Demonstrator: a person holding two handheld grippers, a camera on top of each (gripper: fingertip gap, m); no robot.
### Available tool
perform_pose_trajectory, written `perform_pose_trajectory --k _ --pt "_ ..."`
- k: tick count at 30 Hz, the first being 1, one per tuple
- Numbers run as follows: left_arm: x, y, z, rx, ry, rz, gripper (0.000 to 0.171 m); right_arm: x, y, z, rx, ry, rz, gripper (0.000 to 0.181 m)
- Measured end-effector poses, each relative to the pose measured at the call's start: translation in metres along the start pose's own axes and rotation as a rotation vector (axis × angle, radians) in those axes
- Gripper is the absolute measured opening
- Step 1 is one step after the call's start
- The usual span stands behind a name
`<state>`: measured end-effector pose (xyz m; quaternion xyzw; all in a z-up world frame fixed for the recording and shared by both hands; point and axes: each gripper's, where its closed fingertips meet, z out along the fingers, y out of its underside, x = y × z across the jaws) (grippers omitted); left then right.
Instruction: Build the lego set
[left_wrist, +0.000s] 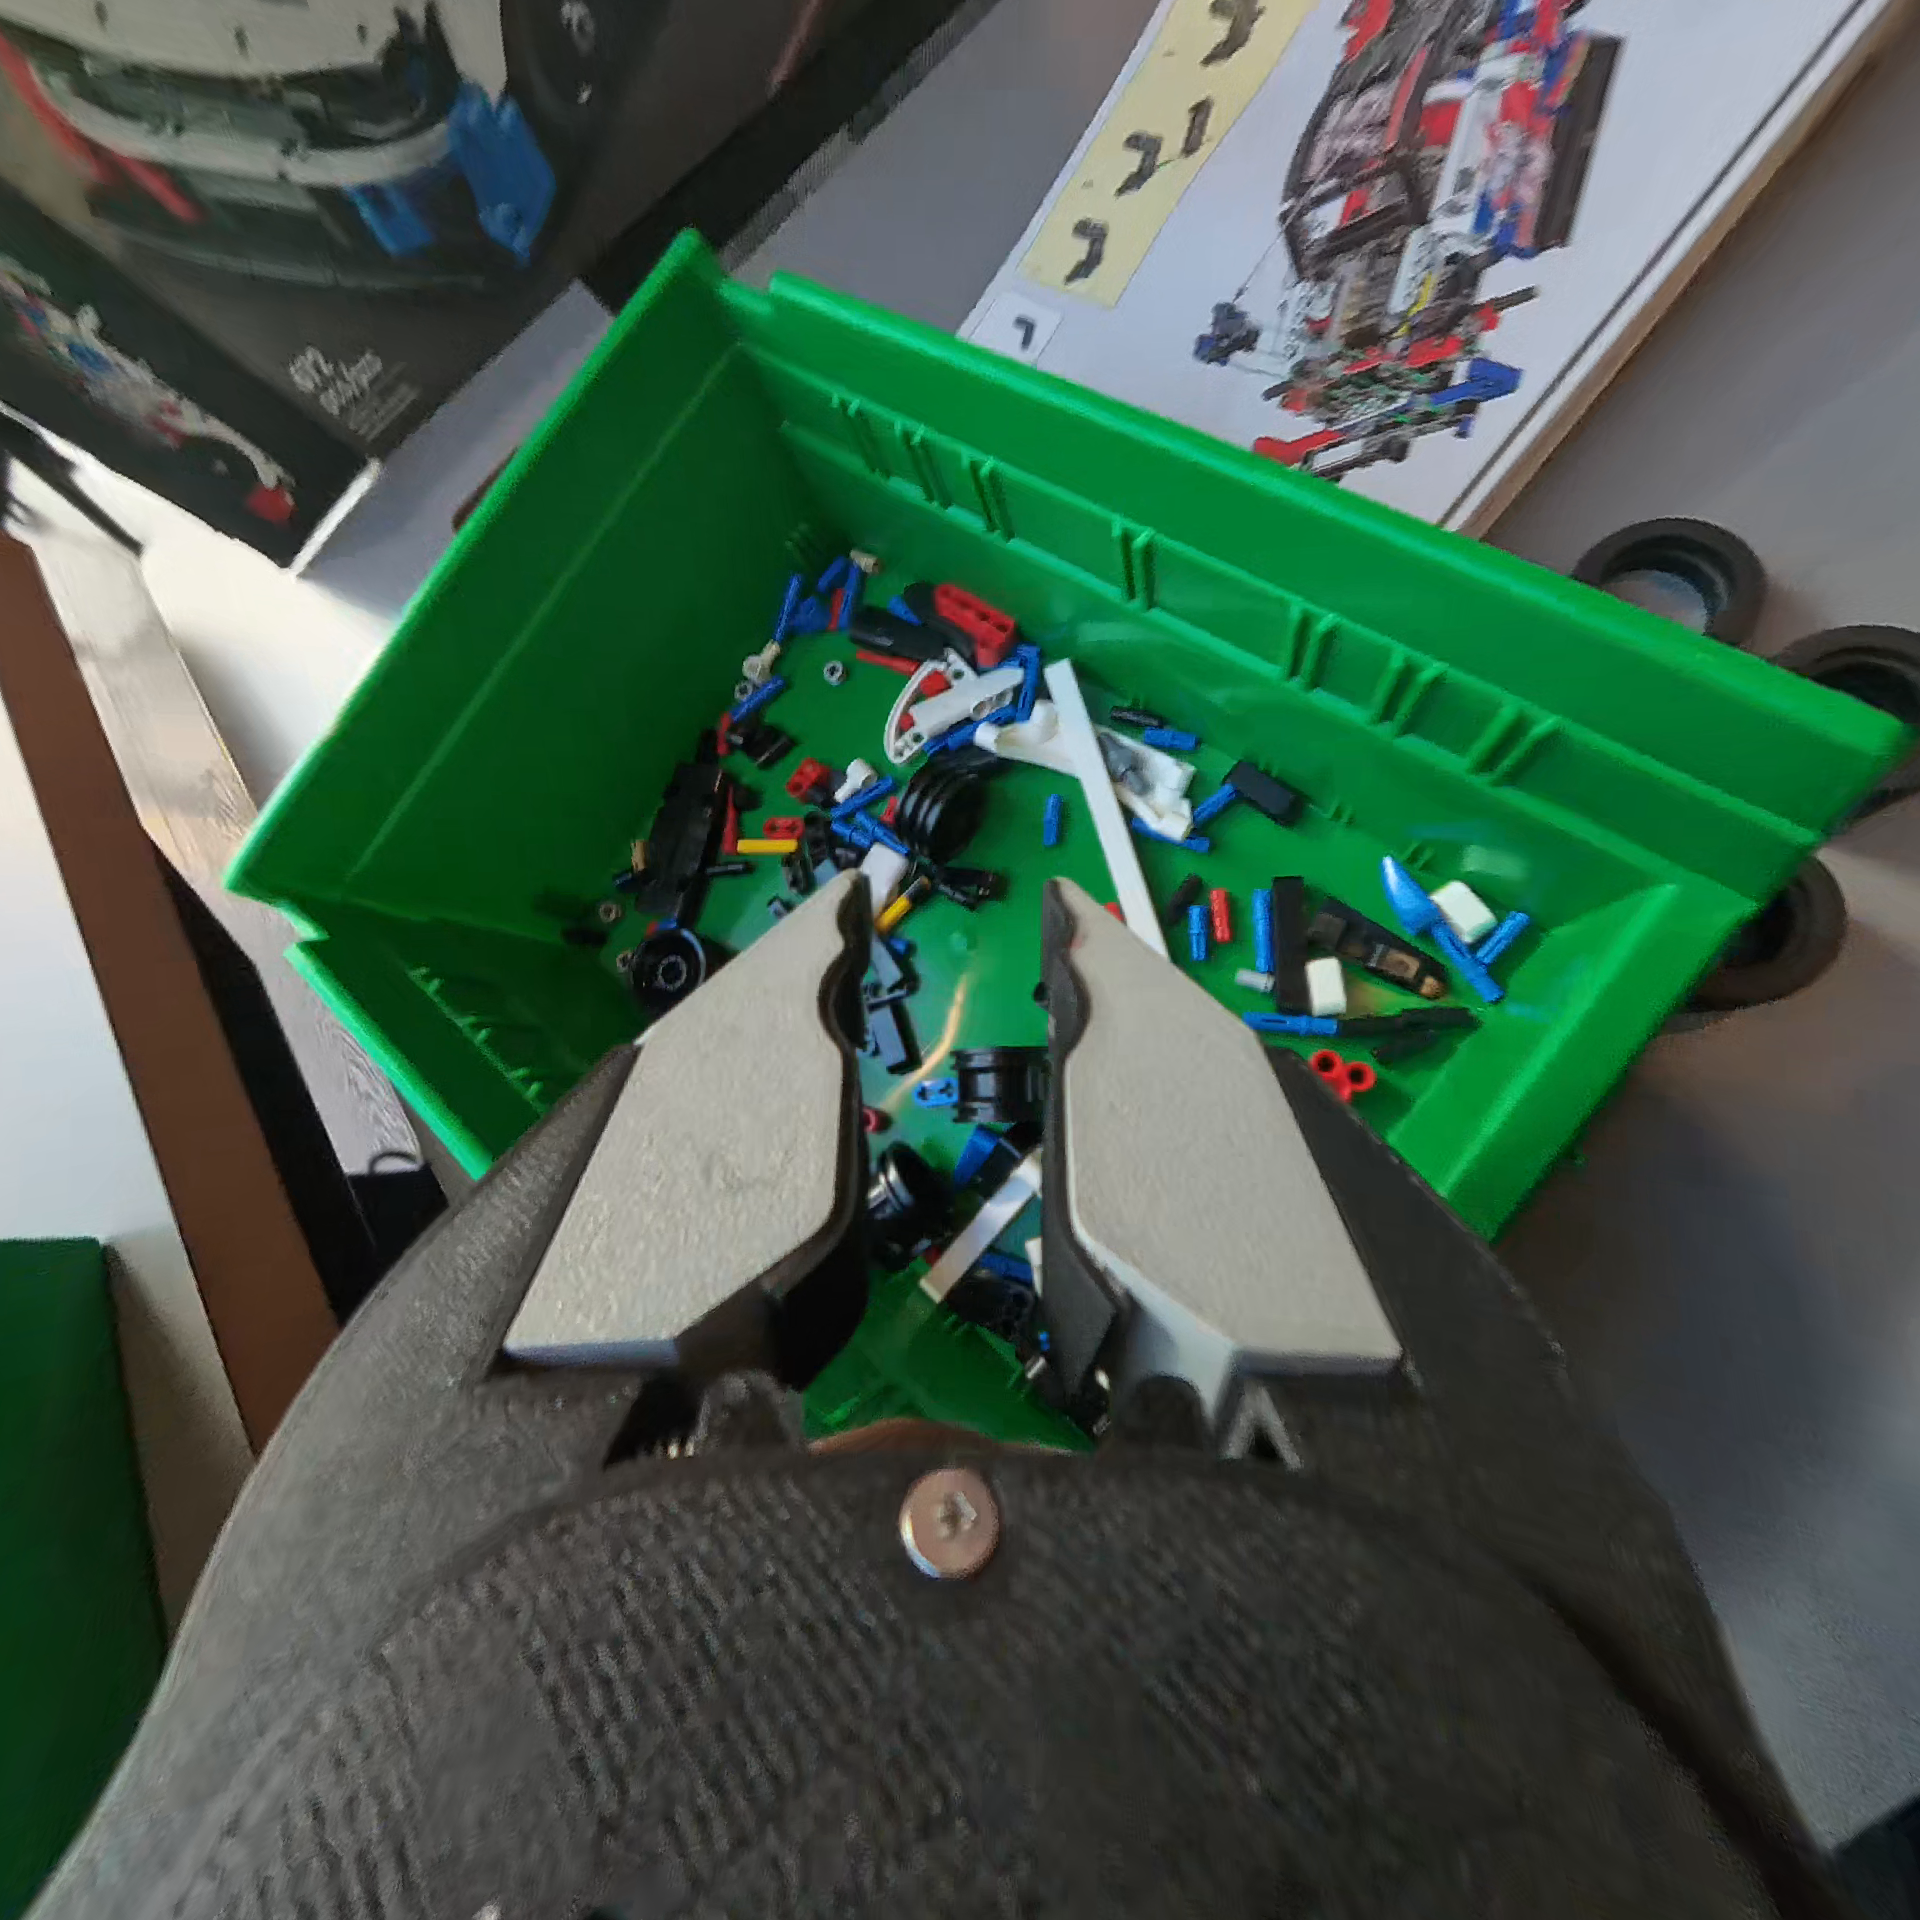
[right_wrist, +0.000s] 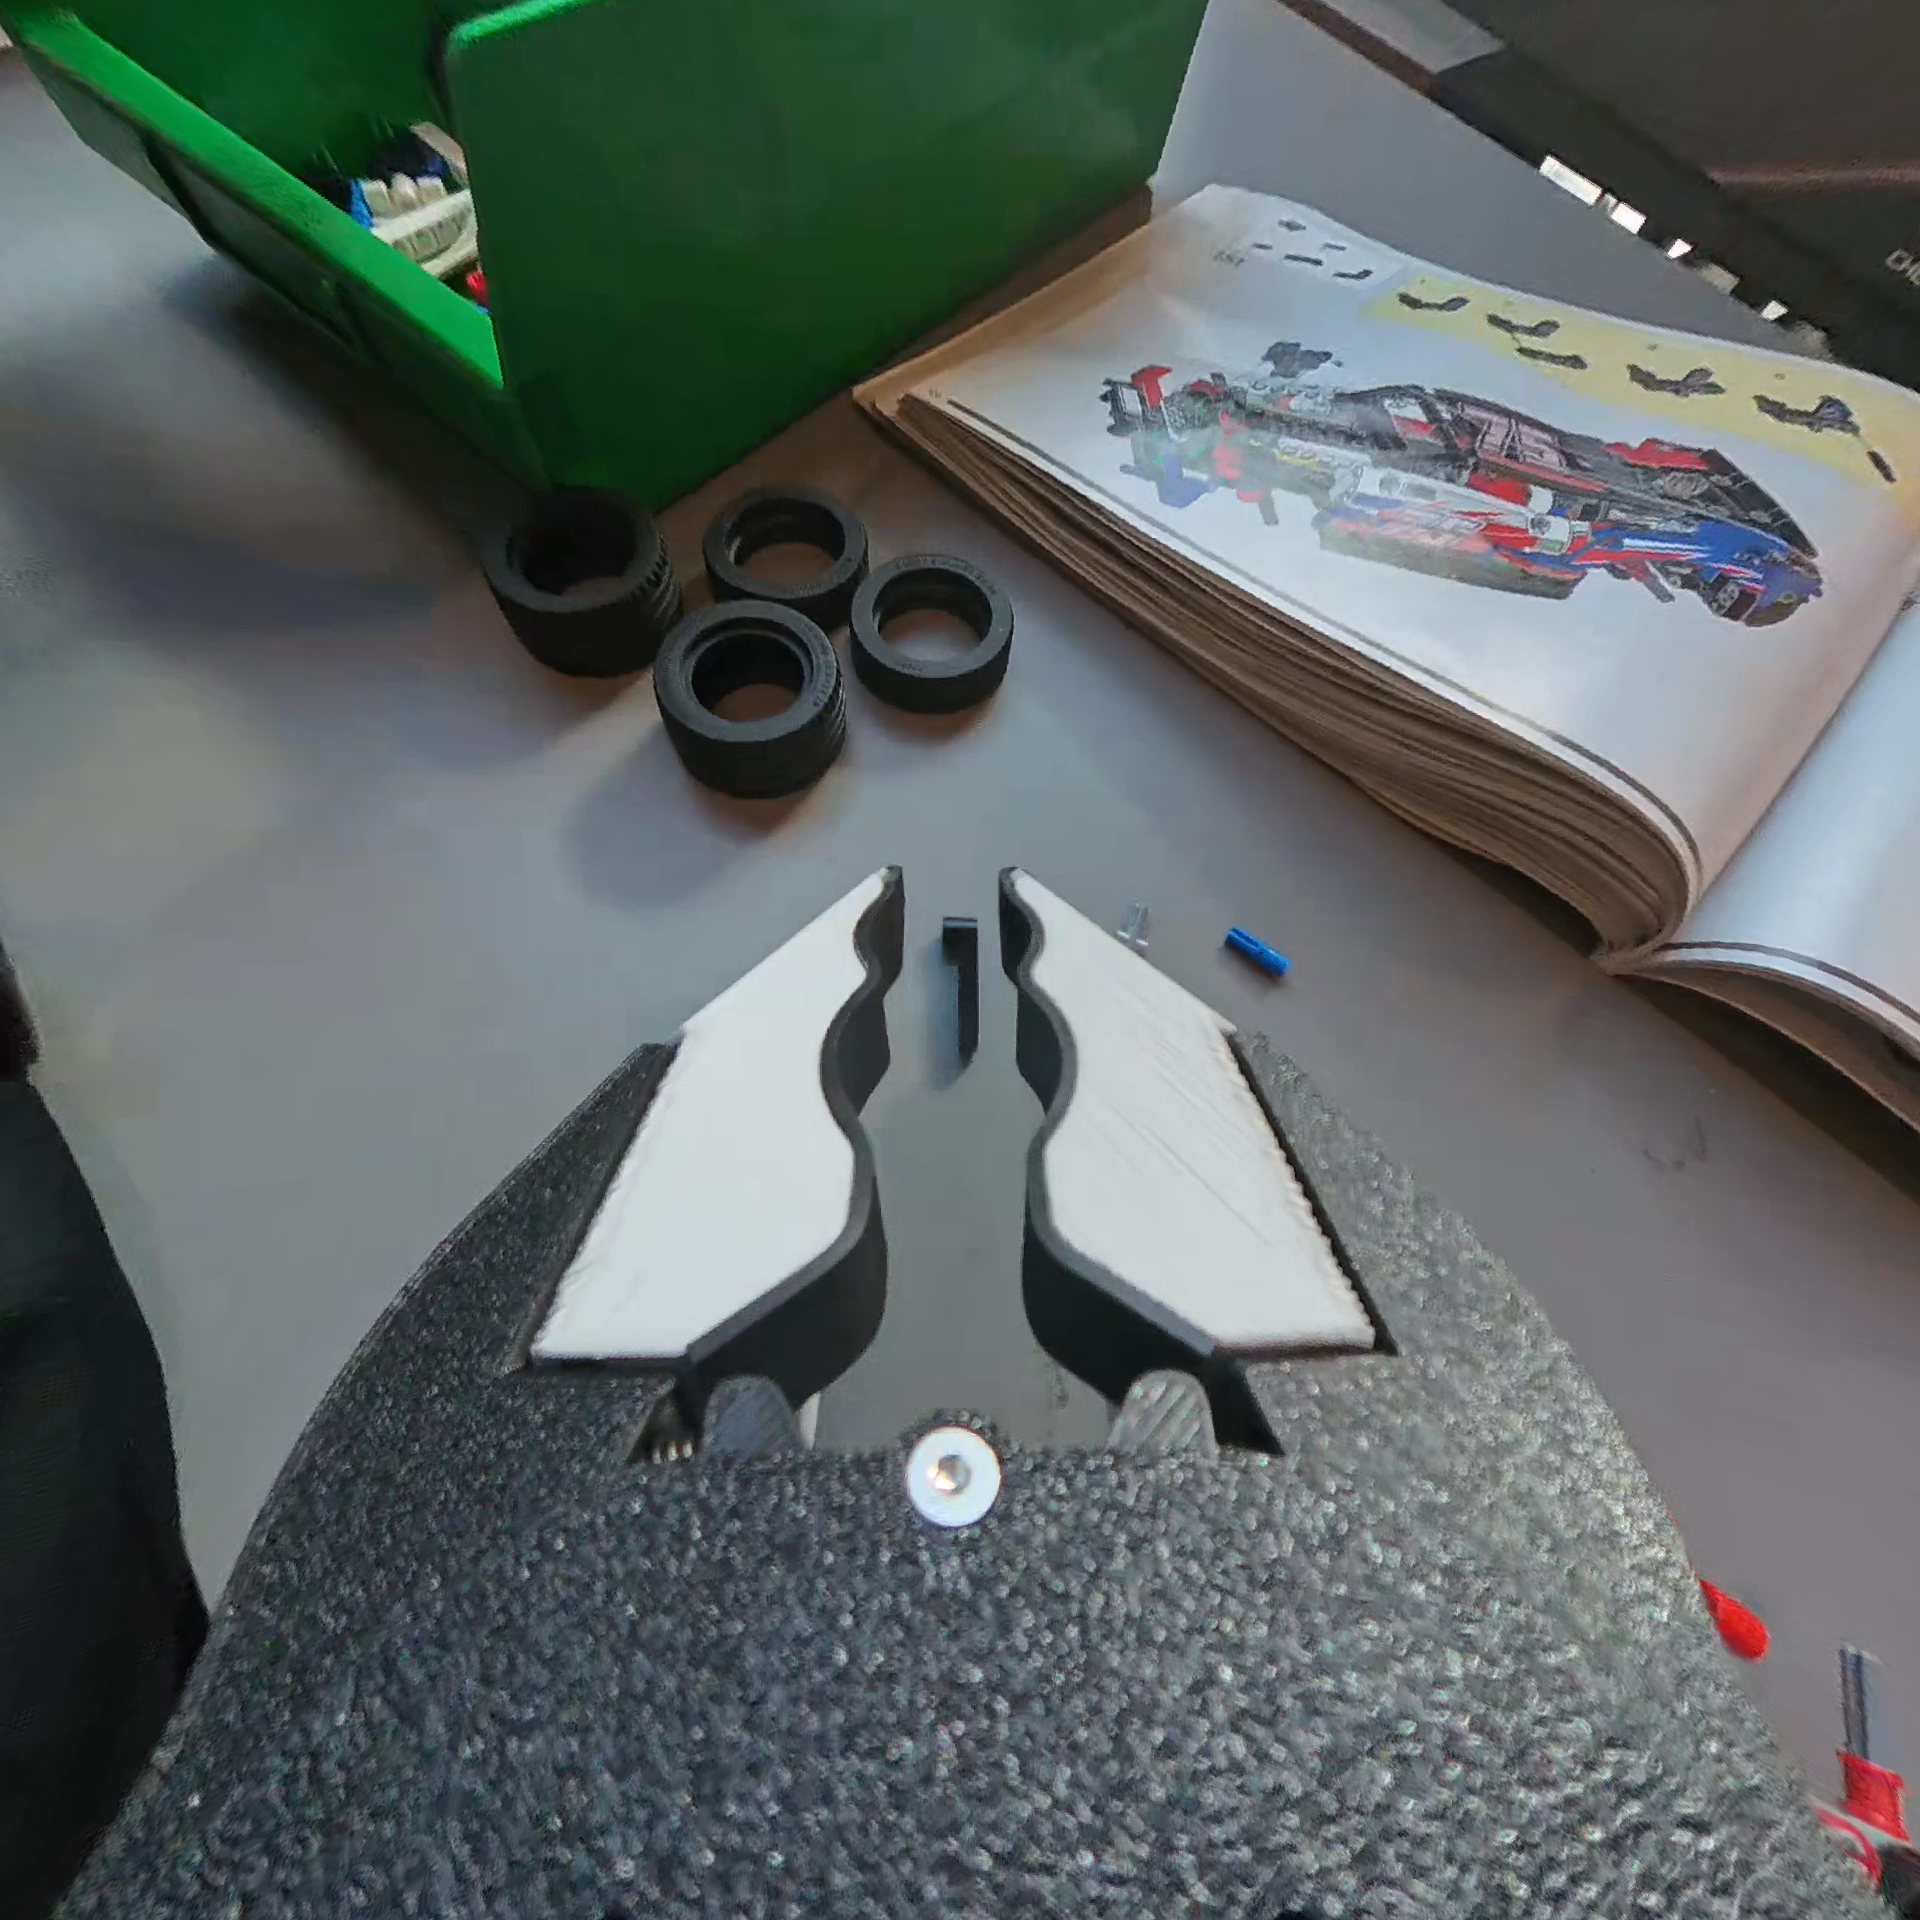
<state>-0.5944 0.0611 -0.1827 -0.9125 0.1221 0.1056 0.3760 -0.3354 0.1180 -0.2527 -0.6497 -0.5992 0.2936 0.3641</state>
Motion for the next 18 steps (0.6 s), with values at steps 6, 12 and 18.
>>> perform_pose_trajectory --k 6,12,18 --pt "-0.009 0.038 0.027 -0.302 0.124 -0.033 0.051 0.0 -0.017 0.0 0.085 -0.019 -0.009 0.016" --pt "0.026 0.083 0.034 -0.62 0.341 0.11 0.058 0.005 -0.023 0.002 0.114 -0.038 -0.005 0.013" --pt "0.038 0.098 0.04 -0.761 0.369 0.281 0.063 0.007 -0.024 0.007 0.117 -0.045 0.001 0.012"
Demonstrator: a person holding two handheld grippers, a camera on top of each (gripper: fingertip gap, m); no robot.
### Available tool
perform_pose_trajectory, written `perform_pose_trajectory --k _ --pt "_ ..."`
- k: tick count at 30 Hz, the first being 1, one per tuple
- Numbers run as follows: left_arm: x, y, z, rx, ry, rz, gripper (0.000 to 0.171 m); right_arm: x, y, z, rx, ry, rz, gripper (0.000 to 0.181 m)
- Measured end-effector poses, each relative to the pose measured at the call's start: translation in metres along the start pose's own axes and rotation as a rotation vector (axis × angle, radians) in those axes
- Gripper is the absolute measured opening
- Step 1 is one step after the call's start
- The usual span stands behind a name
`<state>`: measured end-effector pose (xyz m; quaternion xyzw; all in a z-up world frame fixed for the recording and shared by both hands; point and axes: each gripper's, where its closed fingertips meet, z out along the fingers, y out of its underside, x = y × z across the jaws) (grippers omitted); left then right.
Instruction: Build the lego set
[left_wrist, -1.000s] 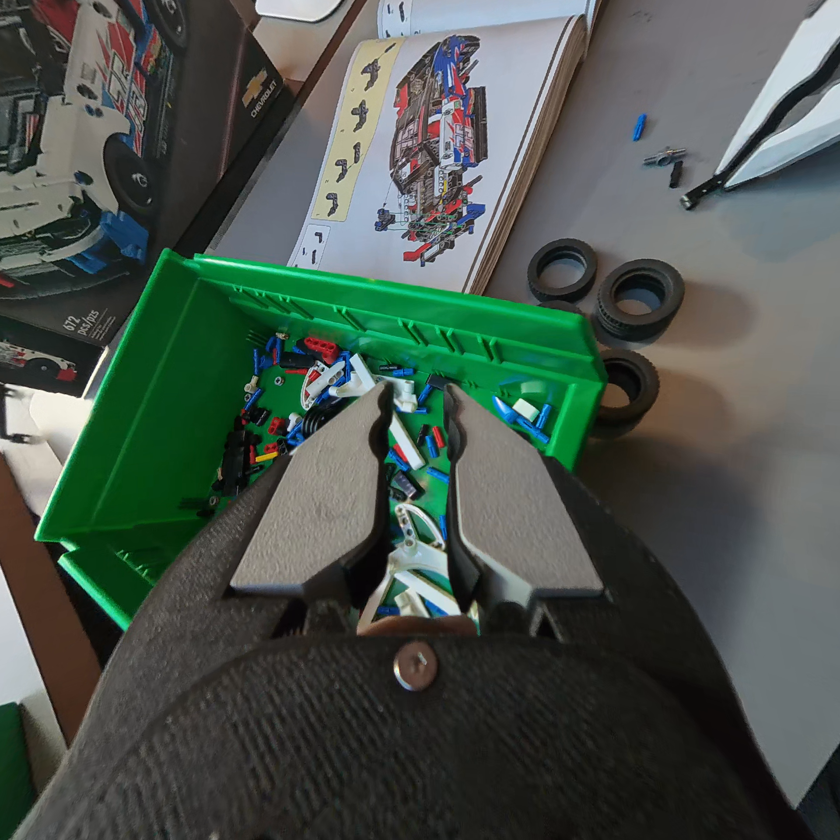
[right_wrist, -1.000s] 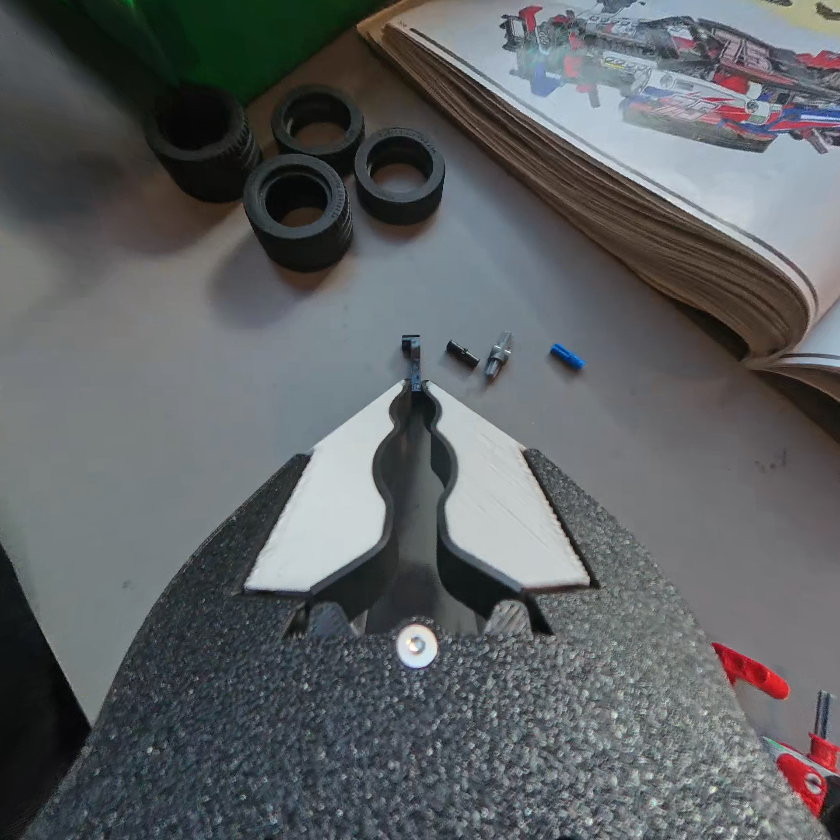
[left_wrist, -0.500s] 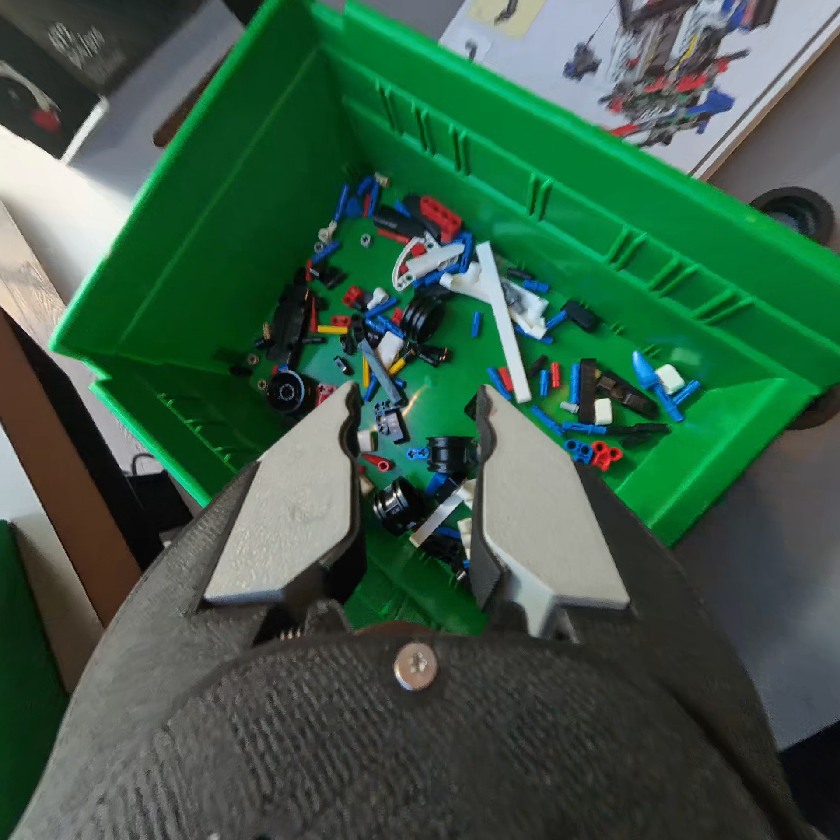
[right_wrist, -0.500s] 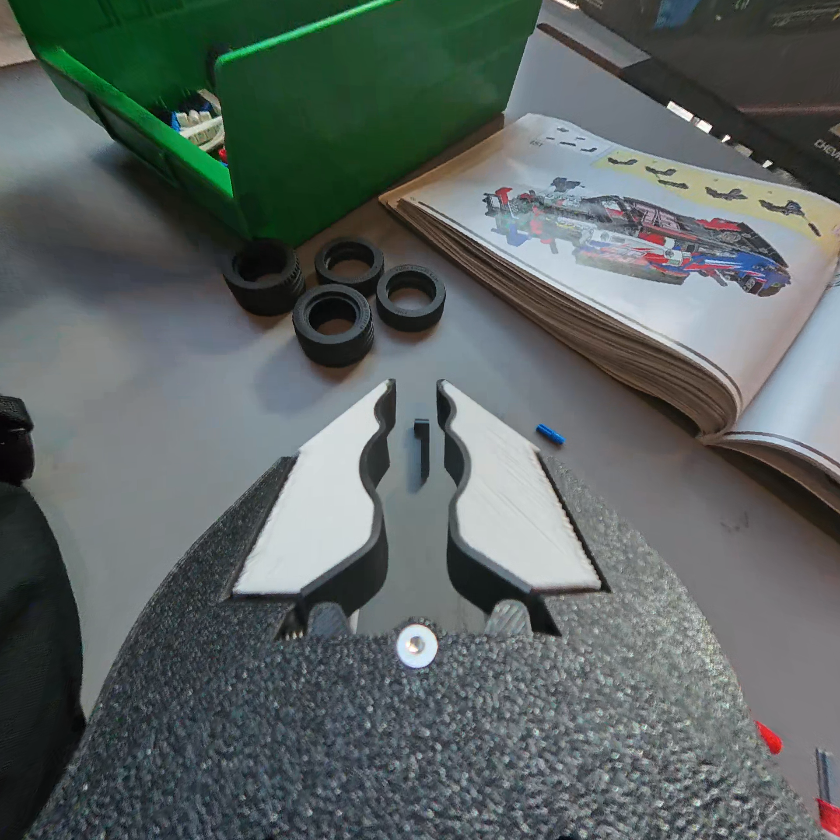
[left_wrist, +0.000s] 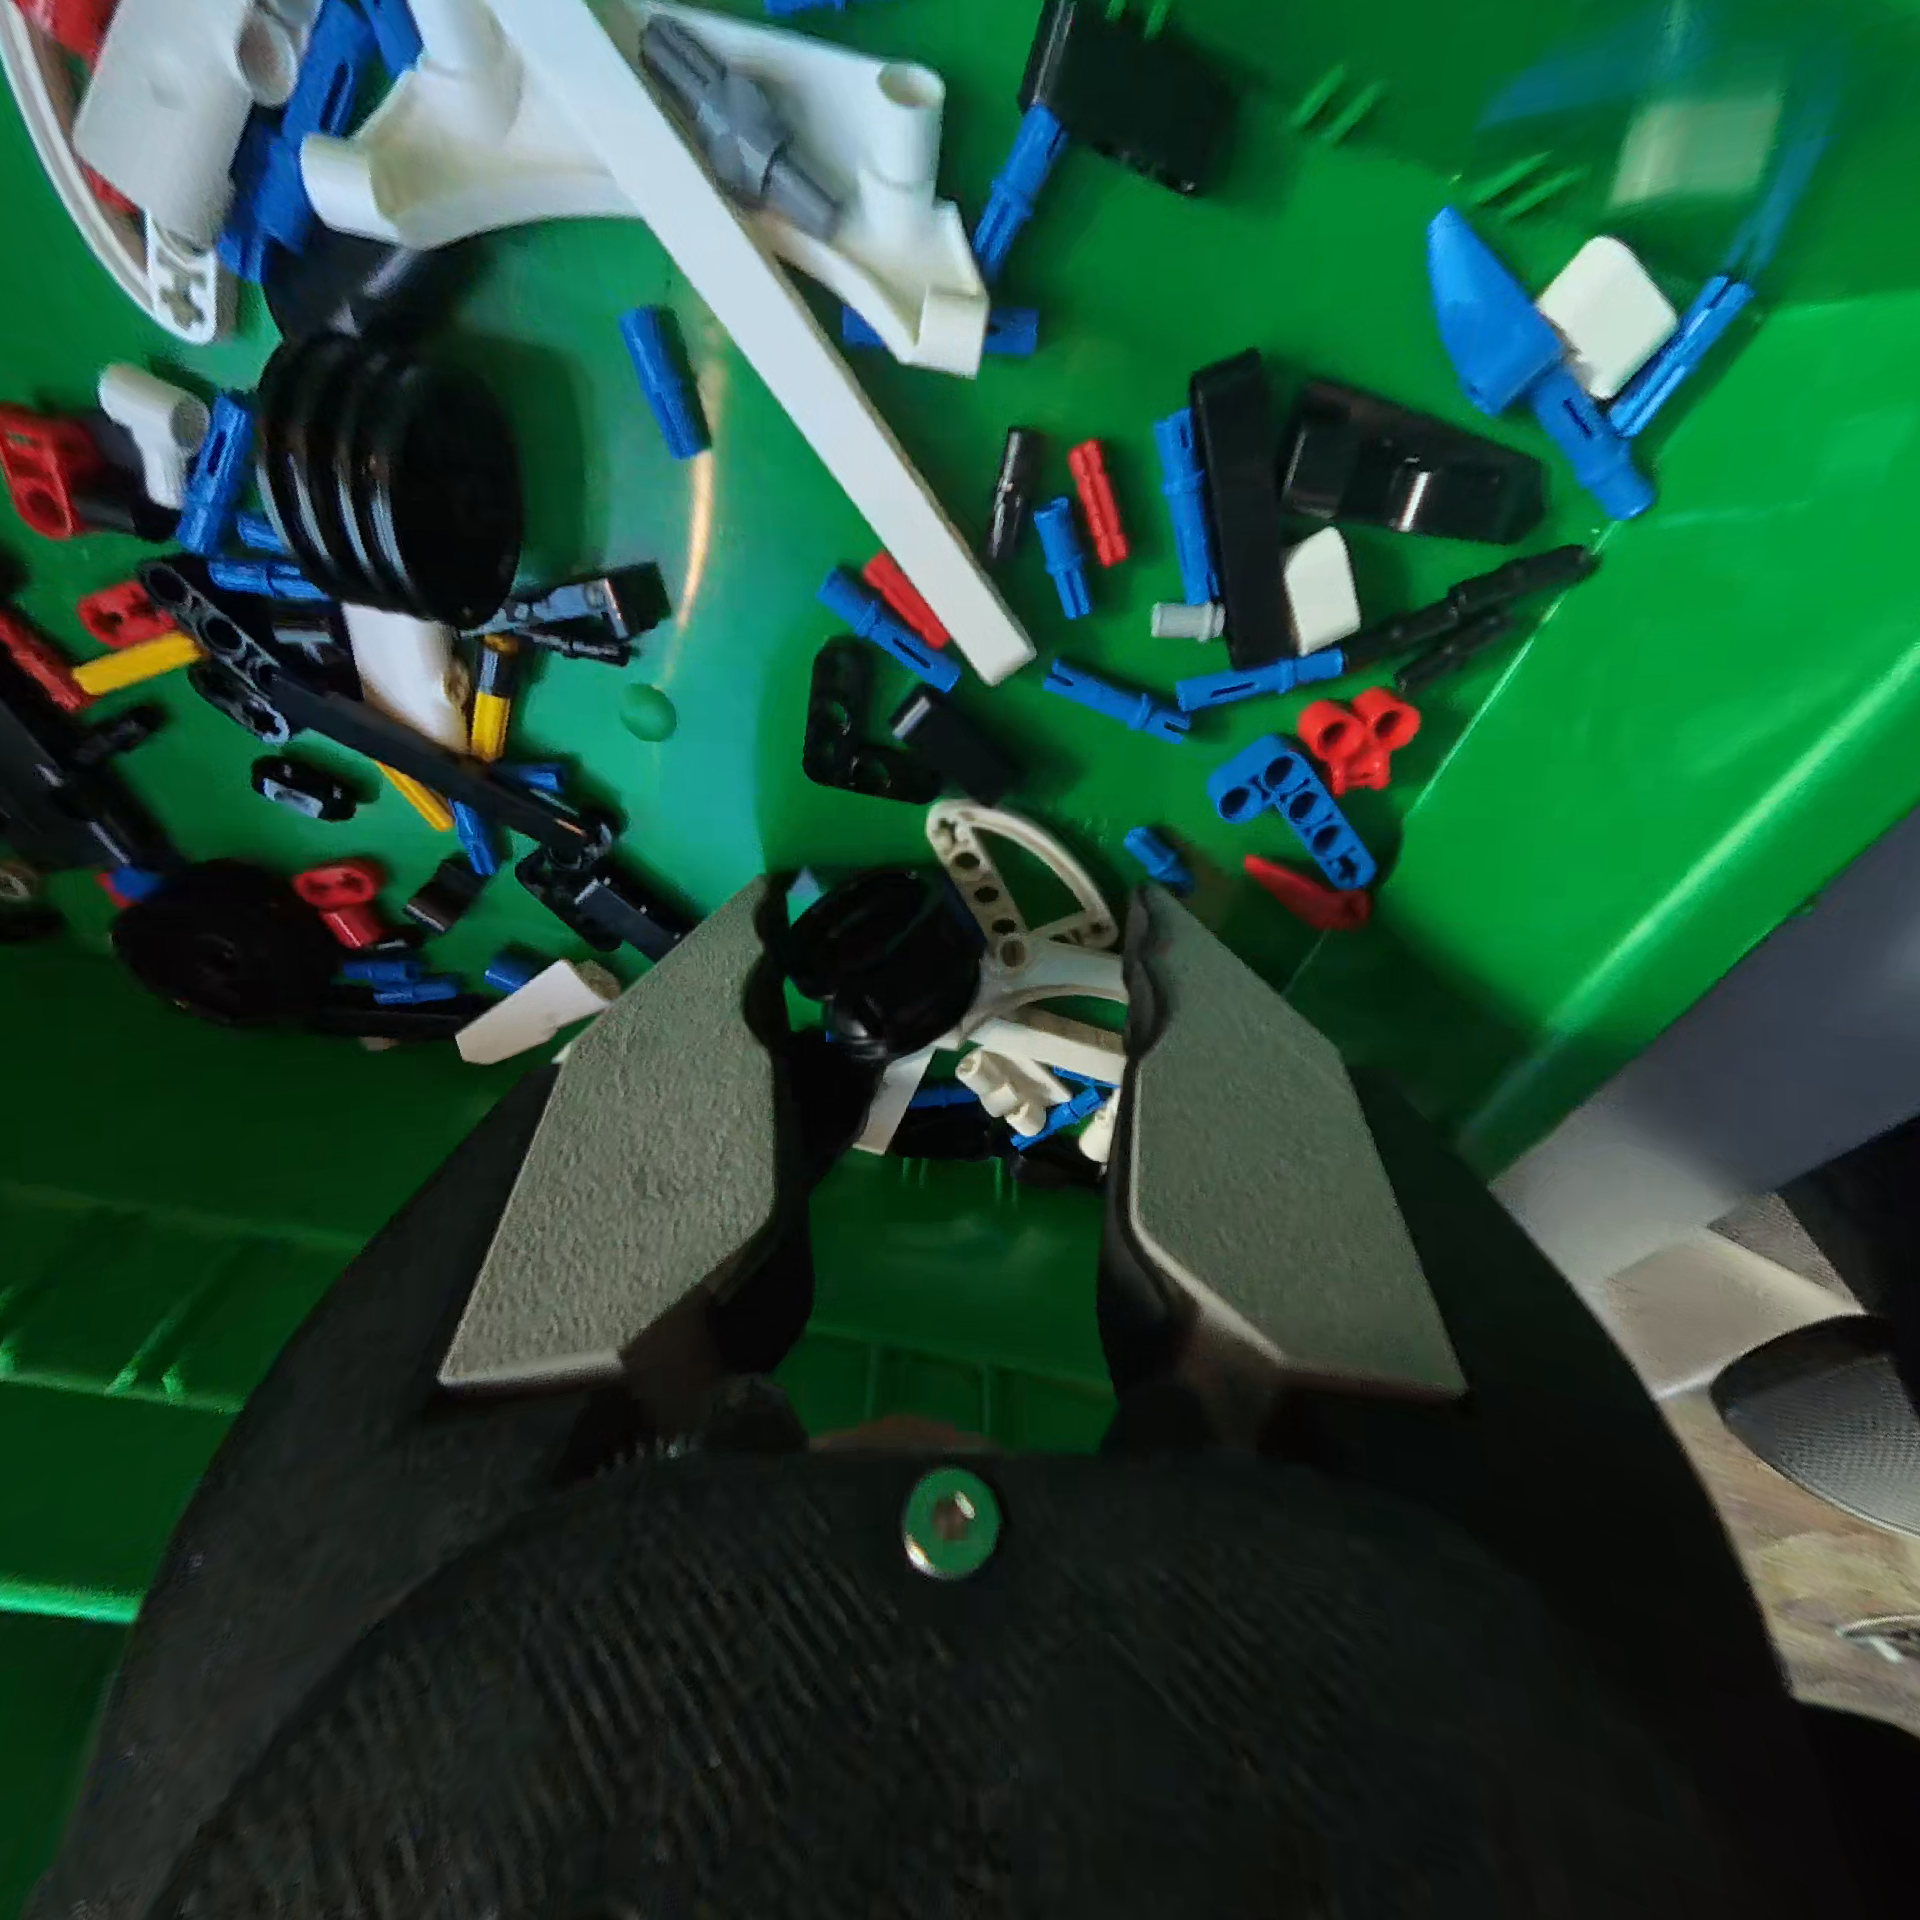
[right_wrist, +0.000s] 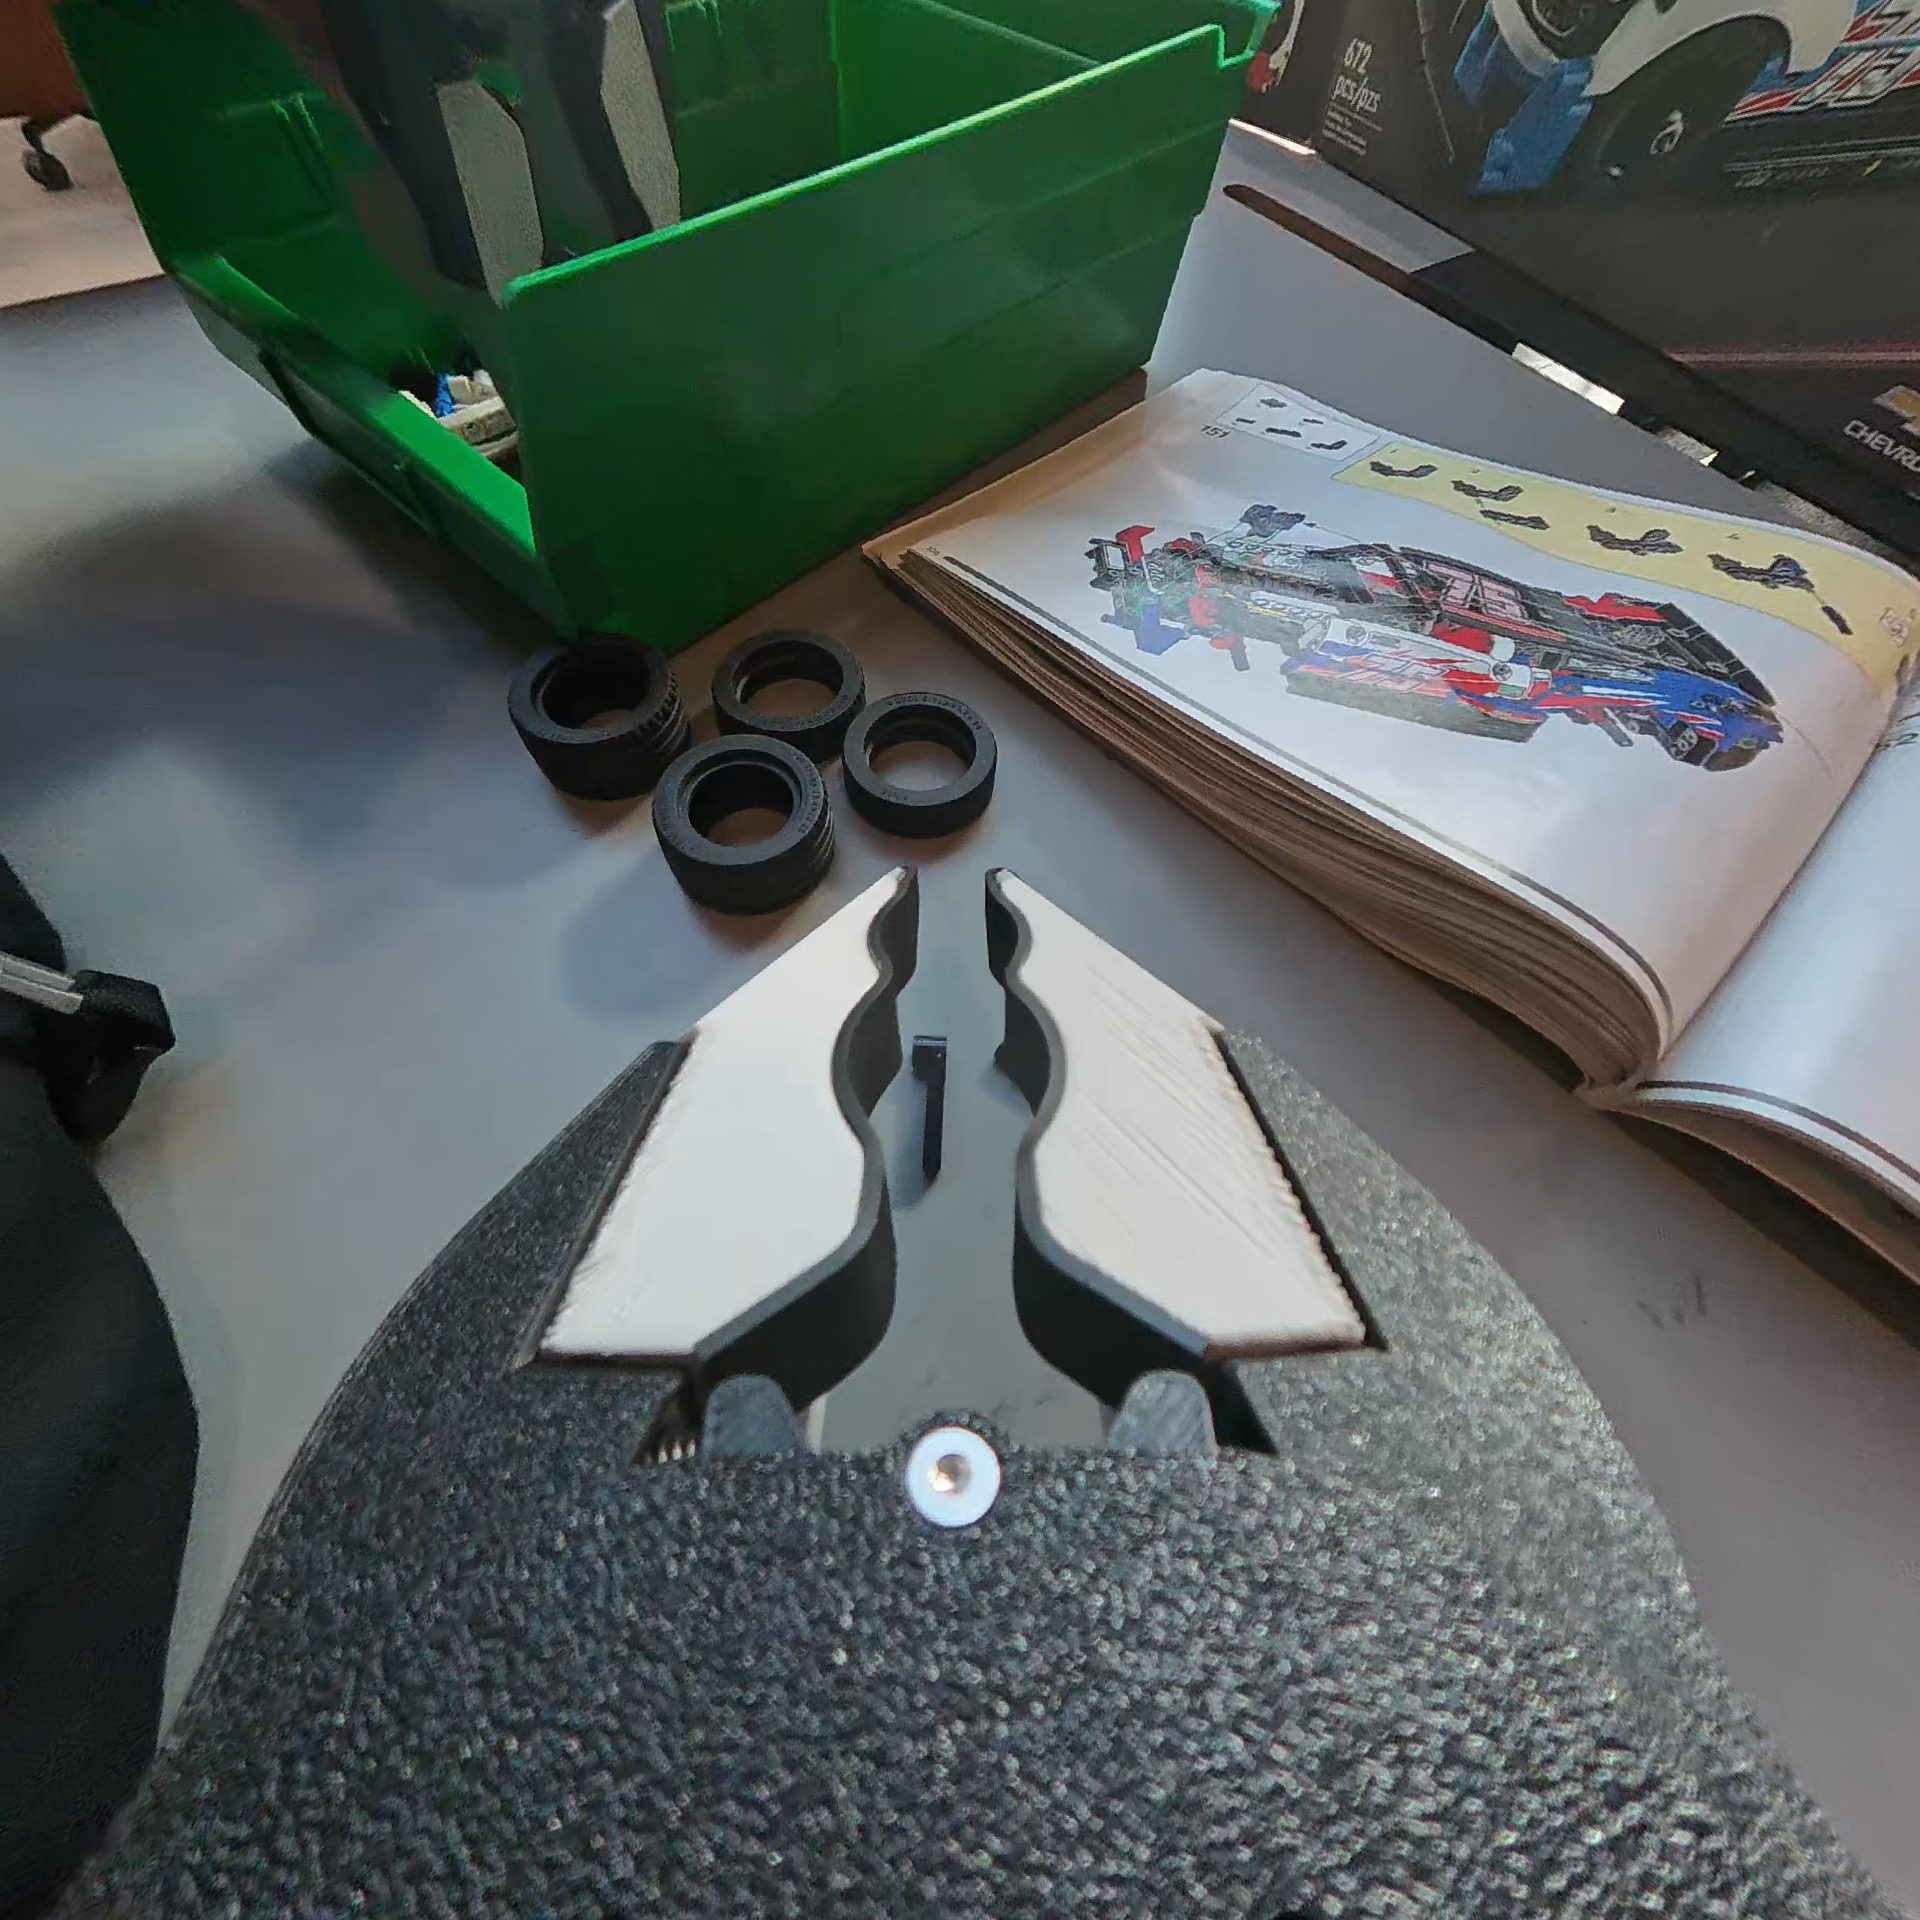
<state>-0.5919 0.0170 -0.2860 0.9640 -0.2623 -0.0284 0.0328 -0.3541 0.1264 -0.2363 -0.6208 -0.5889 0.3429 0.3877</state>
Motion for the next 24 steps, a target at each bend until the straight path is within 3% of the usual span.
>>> perform_pose_trajectory --k 2,4,7,10,13,16,19,24 --pt "-0.003 -0.009 -0.001 0.027 -0.009 0.015 0.05 0.0 -0.001 0.001 0.003 0.0 -0.001 0.011" --pt "-0.009 -0.024 -0.007 0.114 -0.025 -0.008 0.01 0.001 -0.001 0.0 0.007 0.005 -0.002 0.011" --pt "-0.01 -0.034 -0.018 0.199 -0.012 -0.048 0.032 0.001 -0.001 -0.002 0.007 0.009 0.003 0.01" --pt "0.01 -0.04 -0.024 0.266 0.104 -0.045 0.038 0.0 0.001 -0.003 0.004 0.008 0.003 0.01" --pt "0.023 -0.026 -0.01 0.176 0.141 -0.019 0.037 -0.001 -0.001 -0.003 0.013 0.007 0.0 0.01" --pt "0.029 -0.024 -0.008 0.163 0.179 -0.046 0.043 -0.003 -0.003 -0.003 0.018 0.005 -0.006 0.009" --pt "0.023 -0.018 -0.007 0.14 0.136 -0.049 0.05 -0.005 -0.003 -0.004 0.016 0.002 -0.008 0.01" --pt "-0.005 -0.023 -0.026 0.236 0.036 -0.131 0.046 -0.005 -0.002 -0.007 0.019 0.009 -0.004 0.009"
